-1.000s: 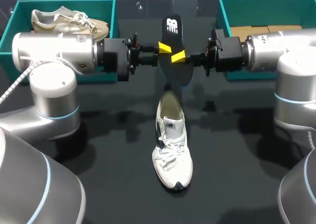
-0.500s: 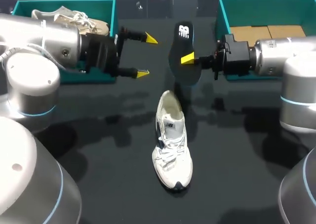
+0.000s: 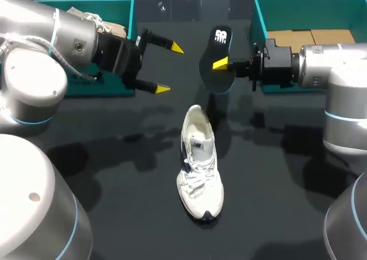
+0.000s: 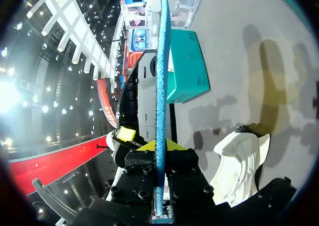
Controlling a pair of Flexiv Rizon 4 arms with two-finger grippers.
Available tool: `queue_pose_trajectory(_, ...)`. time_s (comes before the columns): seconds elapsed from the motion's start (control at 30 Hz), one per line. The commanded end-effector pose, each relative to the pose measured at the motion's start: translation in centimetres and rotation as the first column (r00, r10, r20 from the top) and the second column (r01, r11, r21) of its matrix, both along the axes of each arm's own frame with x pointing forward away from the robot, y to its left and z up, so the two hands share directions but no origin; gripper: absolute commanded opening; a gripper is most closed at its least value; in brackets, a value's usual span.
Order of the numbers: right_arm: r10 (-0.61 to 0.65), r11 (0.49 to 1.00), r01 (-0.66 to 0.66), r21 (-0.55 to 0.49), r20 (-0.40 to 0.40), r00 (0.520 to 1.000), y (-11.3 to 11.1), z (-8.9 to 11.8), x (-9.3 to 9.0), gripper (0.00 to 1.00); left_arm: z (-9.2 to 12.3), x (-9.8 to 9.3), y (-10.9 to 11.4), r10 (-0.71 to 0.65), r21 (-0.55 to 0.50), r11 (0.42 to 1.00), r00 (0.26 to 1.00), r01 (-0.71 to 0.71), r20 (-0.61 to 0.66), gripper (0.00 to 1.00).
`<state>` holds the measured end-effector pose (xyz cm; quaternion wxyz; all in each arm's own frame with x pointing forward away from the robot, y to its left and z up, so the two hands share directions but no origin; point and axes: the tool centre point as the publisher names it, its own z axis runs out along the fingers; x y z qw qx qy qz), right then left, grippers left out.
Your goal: Take the shoe out of the shoebox, open the shoe tongue, remove and reinsert the insole, then place the shoe into the shoebox
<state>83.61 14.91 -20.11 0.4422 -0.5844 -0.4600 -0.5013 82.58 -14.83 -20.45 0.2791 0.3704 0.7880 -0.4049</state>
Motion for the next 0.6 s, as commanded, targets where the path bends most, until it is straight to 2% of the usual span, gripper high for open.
queue_pose_trajectory(0.03, -0.062, 0.997, 0.06, 0.042, 0.049, 0.997, 0.0, -0.4, -0.8, 0.0, 0.1, -0.8, 1.0, 0.12, 0.235, 0.971, 0.94, -0.044, -0.319, 1.0)
queue_pose_trajectory(0.13, -0.05, 0.997, 0.043, 0.071, 0.092, 0.994, -0.2, -0.9, -0.6, 0.0, -0.8, -1.4, 1.3, 0.19, 0.303, 0.952, 0.871, -0.05, -0.453, 1.0)
queue_pose_trajectory(0.23, -0.04, 0.995, 0.027, 0.098, 0.139, 0.989, -0.2, -1.6, -0.3, 0.0, -1.8, -1.8, 1.4, 0.2, 0.282, 0.959, 0.739, -0.014, -0.643, 1.0)
queue_pose_trajectory(0.3, -0.041, 0.996, 0.029, 0.087, 0.135, 0.99, 0.2, -2.3, -0.1, 0.0, -2.1, -2.0, 1.4, 0.208, 0.281, 0.959, 0.727, -0.022, -0.654, 1.0)
queue_pose_trajectory(0.6, -0.041, 0.996, 0.029, 0.087, 0.135, 0.99, 0.2, -2.3, -0.1, 0.0, -2.1, -2.0, 1.4, 0.208, 0.281, 0.959, 0.727, -0.022, -0.654, 1.0)
